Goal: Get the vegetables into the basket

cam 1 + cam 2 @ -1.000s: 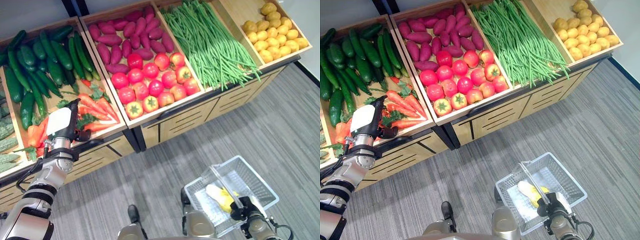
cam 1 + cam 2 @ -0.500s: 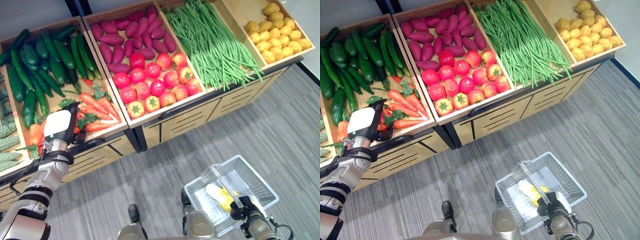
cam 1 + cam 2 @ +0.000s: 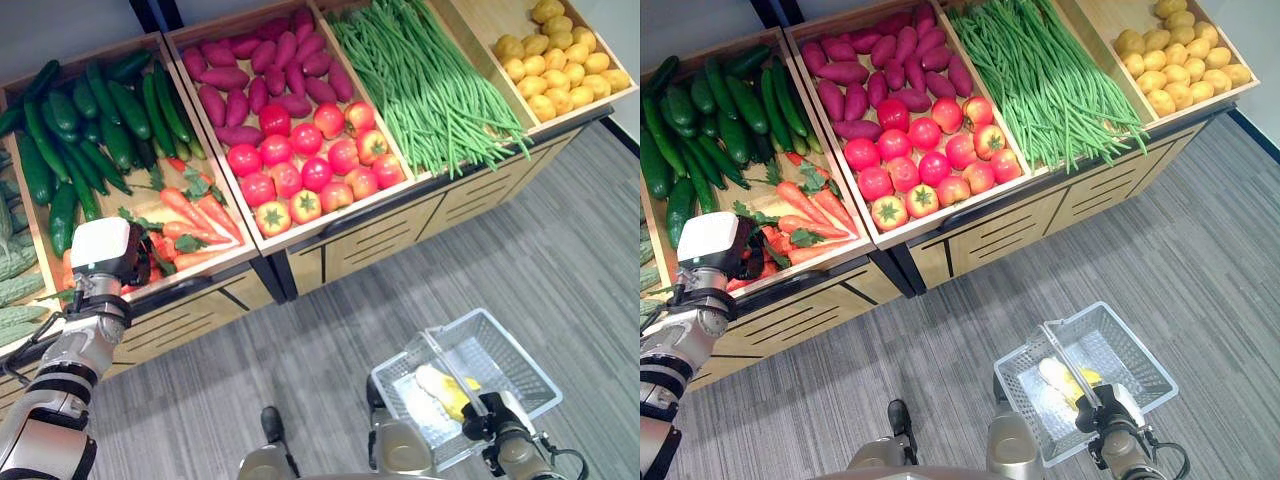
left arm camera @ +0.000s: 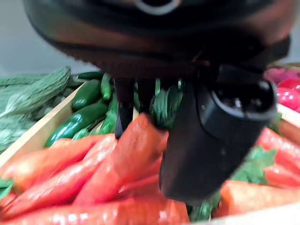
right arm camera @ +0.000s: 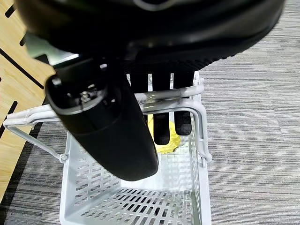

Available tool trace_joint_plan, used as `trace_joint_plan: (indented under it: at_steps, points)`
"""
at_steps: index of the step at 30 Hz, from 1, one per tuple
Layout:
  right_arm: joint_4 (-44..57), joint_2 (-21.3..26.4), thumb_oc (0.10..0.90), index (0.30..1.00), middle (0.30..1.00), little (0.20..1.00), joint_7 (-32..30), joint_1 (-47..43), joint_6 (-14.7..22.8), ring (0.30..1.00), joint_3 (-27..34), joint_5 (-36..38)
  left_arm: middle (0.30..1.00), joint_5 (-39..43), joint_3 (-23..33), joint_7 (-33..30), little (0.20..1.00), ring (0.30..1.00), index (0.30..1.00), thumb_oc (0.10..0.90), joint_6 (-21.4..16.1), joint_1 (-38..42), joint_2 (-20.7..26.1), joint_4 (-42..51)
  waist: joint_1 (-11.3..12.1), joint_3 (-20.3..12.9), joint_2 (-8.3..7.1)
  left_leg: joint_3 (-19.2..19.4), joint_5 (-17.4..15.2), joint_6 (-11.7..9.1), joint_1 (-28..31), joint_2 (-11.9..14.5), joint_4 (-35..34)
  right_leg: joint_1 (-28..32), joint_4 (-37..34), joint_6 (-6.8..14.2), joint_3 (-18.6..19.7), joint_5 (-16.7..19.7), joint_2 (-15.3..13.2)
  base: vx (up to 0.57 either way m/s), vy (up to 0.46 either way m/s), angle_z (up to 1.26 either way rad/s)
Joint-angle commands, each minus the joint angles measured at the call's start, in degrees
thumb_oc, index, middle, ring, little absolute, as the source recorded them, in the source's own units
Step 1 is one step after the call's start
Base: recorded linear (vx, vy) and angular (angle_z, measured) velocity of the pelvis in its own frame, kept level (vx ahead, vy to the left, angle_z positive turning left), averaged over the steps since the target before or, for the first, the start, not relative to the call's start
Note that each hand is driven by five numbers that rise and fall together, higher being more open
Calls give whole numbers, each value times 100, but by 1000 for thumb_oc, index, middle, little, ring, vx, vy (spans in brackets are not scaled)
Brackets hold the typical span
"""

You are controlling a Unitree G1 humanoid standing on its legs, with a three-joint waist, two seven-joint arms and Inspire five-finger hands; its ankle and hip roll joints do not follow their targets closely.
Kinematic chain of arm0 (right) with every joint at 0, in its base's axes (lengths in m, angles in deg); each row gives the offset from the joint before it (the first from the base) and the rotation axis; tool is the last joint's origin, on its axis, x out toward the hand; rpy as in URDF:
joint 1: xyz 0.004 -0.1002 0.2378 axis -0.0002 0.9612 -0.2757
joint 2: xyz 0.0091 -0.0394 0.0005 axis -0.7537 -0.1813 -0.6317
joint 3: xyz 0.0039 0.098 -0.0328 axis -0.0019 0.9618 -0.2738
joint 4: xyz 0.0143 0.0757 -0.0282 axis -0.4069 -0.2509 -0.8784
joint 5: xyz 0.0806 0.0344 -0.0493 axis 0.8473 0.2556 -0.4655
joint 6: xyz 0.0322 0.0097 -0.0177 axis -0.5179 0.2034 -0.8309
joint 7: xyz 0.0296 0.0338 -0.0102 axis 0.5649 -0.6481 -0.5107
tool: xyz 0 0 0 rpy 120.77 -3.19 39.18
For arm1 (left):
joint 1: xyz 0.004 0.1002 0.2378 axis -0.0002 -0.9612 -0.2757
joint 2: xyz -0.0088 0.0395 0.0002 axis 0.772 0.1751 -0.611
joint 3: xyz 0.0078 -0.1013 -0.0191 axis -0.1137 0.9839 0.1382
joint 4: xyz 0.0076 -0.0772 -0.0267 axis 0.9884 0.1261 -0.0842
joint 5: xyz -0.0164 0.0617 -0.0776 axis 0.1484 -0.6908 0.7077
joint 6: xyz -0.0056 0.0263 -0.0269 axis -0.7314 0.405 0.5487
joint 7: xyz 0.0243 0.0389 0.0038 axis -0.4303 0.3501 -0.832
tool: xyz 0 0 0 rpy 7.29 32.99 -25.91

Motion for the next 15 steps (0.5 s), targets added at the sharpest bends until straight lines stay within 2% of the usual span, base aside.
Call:
trace_joint_plan:
  at_steps: [1,3,5,7,13,15]
  points:
    - [-39,241,400,300,300,300,-146,35,40,300,-51,-51,327,40,164,-213,327,327,327,420,60,479,601,-6,-16,-130,-314,-181,-356,-53,140,-87,5,92,-3,539,-136,-79,-473,0,0,0]
    - [-93,221,400,300,300,300,-137,49,17,300,-37,-49,374,80,238,-282,374,374,374,453,47,519,646,189,-4,-162,-309,-186,-364,-56,165,-80,5,133,-3,538,-156,-91,-473,0,0,0]
    - [-51,239,400,300,300,300,-109,95,13,300,-33,-44,338,149,285,-353,338,338,338,427,-38,607,736,486,-9,-213,-309,-189,-377,-58,202,-76,5,190,-3,537,-174,-116,-469,12,-12,5]
    - [-85,269,400,300,300,300,-90,80,-7,300,-5,-14,338,229,269,-267,338,338,338,427,-179,630,882,841,9,-256,-286,-213,-396,-54,236,-88,5,233,-3,537,-190,-130,-476,13,-3,5]
    - [-41,343,400,300,300,300,68,160,-15,300,108,-33,338,370,-152,464,338,338,338,427,-899,502,1718,1910,0,-395,-203,-176,-443,-59,386,-115,5,355,-3,561,-195,-160,-497,0,0,0]
    - [-49,332,400,300,300,300,57,174,4,300,133,-33,300,439,-246,553,300,300,300,400,-1062,485,1822,2145,-11,-403,-196,-169,-447,-57,397,-125,5,362,-3,568,-190,-159,-500,0,0,0]
